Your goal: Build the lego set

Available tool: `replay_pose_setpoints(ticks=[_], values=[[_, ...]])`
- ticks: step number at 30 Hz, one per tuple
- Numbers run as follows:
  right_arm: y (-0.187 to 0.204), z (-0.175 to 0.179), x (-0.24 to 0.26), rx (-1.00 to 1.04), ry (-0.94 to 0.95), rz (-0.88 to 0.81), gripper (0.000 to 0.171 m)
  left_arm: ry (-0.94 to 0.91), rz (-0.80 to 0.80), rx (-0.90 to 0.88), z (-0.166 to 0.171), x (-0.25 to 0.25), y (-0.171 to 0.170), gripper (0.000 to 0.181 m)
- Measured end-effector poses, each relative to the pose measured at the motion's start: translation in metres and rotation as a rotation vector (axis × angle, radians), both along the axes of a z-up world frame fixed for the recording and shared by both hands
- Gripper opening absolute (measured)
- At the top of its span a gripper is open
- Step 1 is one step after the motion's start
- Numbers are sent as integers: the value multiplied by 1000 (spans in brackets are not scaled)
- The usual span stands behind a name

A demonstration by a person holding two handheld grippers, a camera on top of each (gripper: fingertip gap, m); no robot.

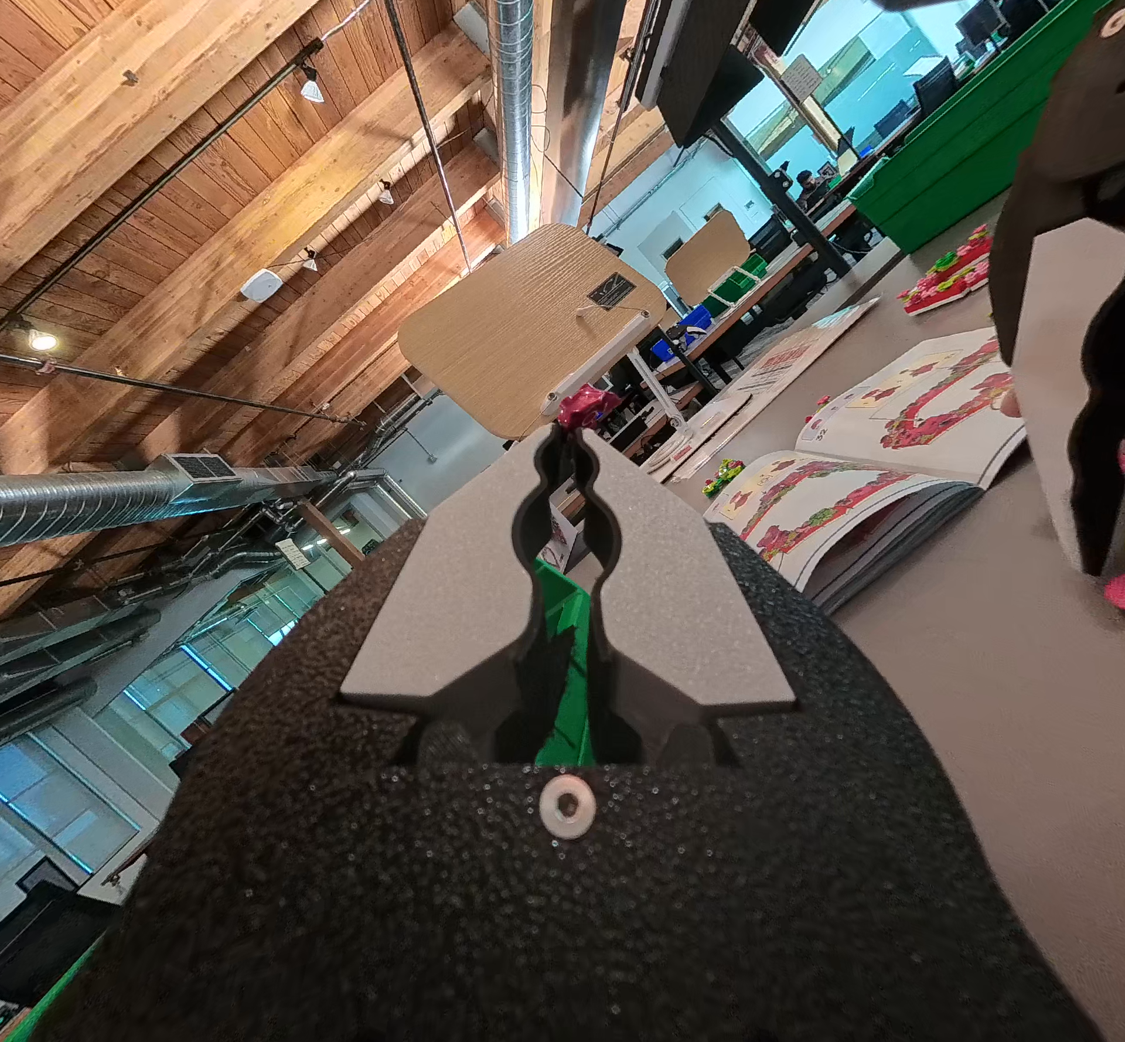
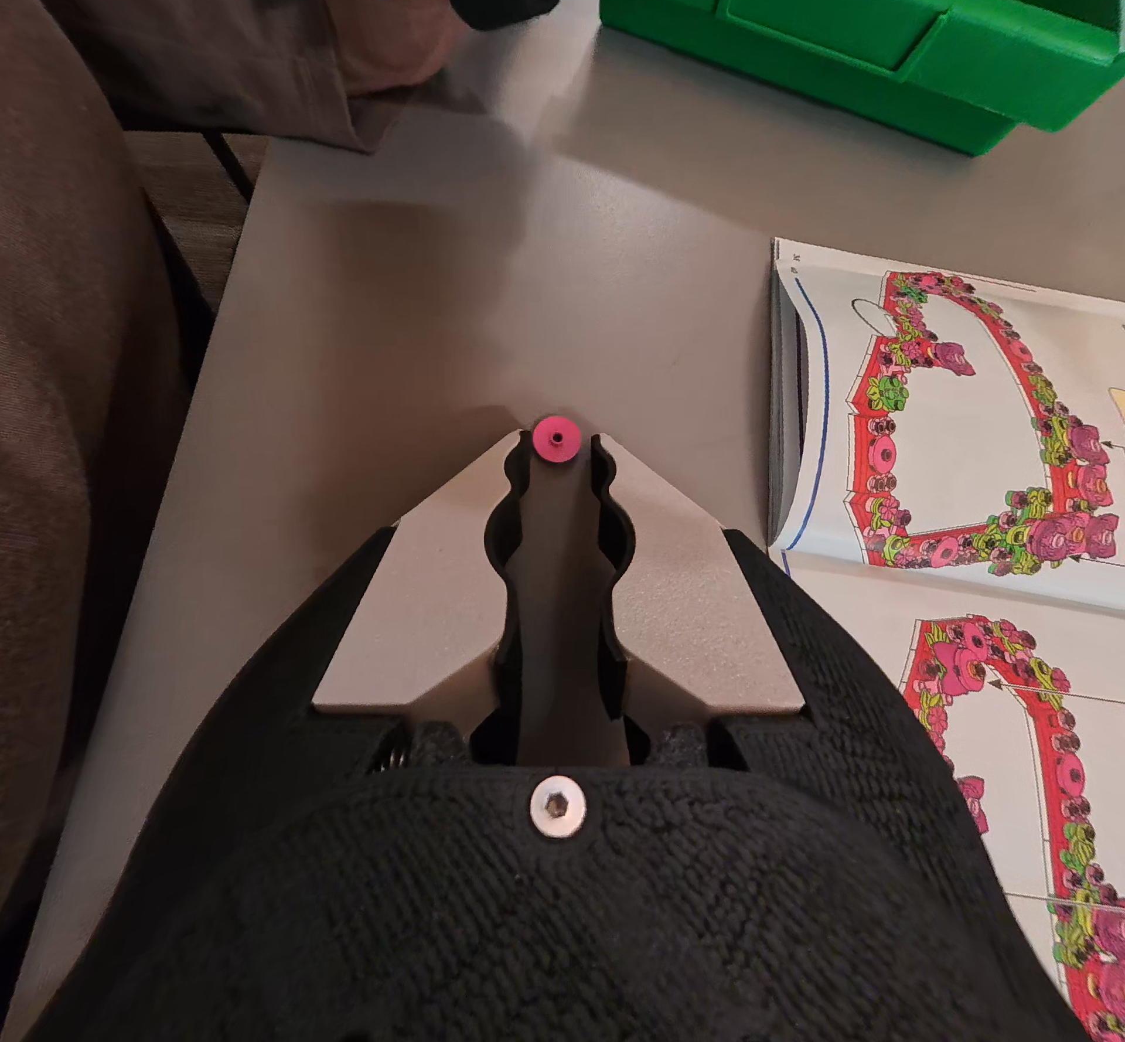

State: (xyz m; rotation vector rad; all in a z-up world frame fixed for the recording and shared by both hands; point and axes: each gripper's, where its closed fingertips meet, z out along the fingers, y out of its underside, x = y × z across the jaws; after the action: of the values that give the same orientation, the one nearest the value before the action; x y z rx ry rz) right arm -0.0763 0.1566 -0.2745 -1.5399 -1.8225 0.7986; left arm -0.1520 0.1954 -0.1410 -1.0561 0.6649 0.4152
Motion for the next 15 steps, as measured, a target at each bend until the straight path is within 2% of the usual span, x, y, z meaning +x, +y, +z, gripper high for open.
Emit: replay_pose_setpoints(ticks=[1,15], values=[[0,0,0,-2,0,-1,18,0,0,0,0,0,0,0],[1,-1,-1,-41,-9,-22,16,8,-3,-2,-1,1,0,0]])
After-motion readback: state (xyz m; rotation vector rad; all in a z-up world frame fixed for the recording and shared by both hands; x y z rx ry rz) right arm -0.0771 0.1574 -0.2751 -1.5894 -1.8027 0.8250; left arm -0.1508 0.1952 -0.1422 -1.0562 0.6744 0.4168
